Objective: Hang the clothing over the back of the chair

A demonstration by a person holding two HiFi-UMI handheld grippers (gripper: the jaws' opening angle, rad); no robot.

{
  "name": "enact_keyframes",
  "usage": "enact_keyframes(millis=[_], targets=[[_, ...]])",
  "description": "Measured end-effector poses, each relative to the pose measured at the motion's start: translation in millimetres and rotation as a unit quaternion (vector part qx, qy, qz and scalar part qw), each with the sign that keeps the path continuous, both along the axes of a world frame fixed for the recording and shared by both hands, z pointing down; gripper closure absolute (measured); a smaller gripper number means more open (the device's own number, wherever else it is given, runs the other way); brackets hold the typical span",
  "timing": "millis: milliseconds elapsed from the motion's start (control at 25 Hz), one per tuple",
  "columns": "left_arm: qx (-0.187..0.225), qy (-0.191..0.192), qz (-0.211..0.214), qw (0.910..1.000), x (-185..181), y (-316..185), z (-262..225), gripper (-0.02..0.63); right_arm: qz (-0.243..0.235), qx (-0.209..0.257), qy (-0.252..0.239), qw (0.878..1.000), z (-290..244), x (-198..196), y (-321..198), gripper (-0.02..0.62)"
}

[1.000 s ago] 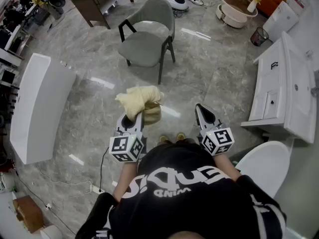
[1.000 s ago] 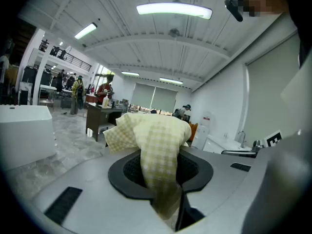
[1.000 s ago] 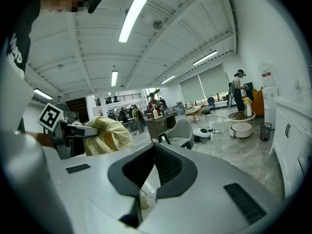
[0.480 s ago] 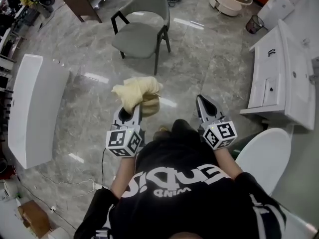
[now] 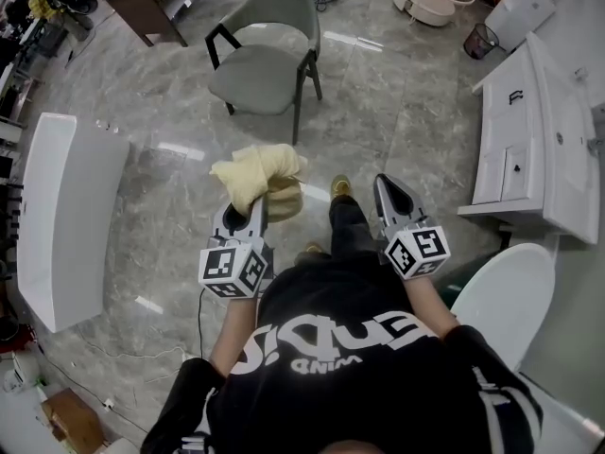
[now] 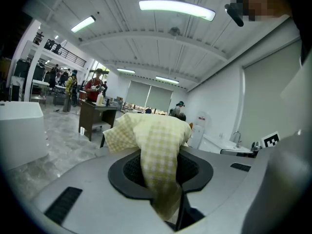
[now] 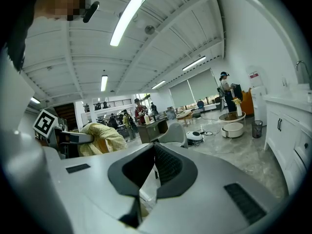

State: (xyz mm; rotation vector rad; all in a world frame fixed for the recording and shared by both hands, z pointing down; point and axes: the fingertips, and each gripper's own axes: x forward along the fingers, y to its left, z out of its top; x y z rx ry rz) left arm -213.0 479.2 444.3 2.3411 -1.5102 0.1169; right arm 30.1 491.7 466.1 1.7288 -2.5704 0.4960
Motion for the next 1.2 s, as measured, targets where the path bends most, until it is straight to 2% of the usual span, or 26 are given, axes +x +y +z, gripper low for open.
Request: enact_keyframes(millis=[280, 720, 1200], targets=[[0.011, 0.003, -0.003, 0.9999, 4.4, -47.9, -0.5, 0.491, -0.005, 0.003, 0.0, 1.0, 5.5, 2.3, -45.5, 0.58], [0.003, 0.011, -0.01, 0.9999, 20.6, -145.4, -7.0, 0.491, -0.011, 0.004, -0.004, 1.0, -4.8, 17.3, -148.4, 0.58], [0.013, 0.008, -0.046, 0.9988, 49.6, -253.5, -22.3, 0.491, -0.034, 0.007, -0.006, 0.999, -16.5, 54.1, -261.6, 0.58]])
